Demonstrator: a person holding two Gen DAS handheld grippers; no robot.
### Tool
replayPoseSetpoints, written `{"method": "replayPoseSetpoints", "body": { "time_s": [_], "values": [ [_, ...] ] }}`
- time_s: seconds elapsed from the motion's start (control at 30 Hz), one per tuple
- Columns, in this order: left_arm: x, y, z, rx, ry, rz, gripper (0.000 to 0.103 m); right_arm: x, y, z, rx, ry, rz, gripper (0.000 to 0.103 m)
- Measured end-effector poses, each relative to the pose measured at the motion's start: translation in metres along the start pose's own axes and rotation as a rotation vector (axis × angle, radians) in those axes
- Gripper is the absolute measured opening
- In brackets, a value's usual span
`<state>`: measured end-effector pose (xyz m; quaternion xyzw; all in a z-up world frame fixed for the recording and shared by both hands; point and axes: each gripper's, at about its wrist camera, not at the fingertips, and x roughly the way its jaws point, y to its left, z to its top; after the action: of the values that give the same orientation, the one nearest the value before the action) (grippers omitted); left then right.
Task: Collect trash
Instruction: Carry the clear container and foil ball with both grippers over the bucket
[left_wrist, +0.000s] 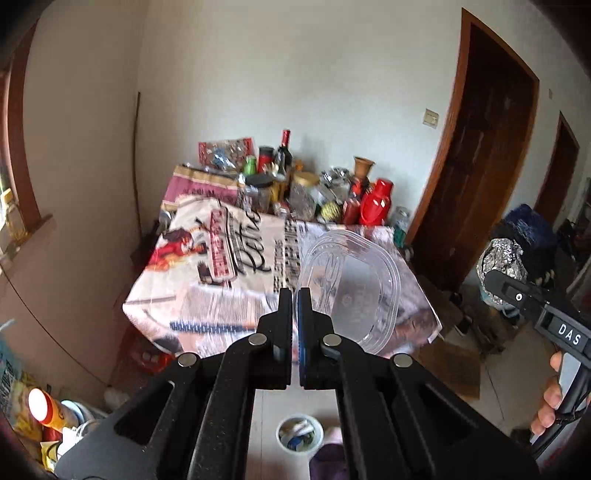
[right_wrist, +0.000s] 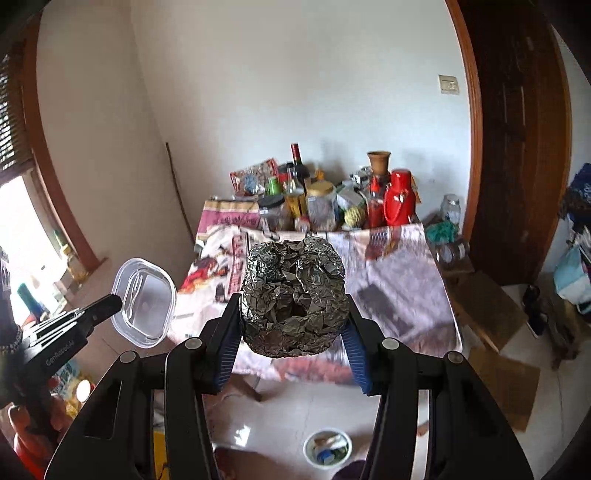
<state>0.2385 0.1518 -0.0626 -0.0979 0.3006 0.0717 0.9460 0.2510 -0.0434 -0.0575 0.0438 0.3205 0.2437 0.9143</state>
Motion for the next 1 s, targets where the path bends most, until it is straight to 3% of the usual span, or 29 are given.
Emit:
{"method": "replayPoseSetpoints", "body": {
  "time_s": [0.23,0.5,0.73,0.9,1.0],
  "values": [
    [-0.004,0.004,-0.040,0.019,0.099,-0.044,0.001,-0.017,0.016,-0.044,0.037,0.097,-0.048,0.047],
    [0.029,0.010,-0.088,-0.008,0.239,-0.023,0.001,0.011,0.006,-0.082,0.055,0.232,-0.059,0.047],
    [0.102,0.009,-0.147,-0.044,0.367,0.035,0.001,0.077,-0.018,-0.131,0.039,0.386,-0.010,0.047],
    [0.166,0.004,-0.214,-0.085,0.466,0.059,0.001,0.128,-0.044,-0.182,0.021,0.460,-0.015,0.047],
    [0.202,0.003,-0.257,-0.108,0.535,0.067,0.001,0.168,-0.064,-0.227,0.048,0.551,-0.010,0.047]
  ]
}}
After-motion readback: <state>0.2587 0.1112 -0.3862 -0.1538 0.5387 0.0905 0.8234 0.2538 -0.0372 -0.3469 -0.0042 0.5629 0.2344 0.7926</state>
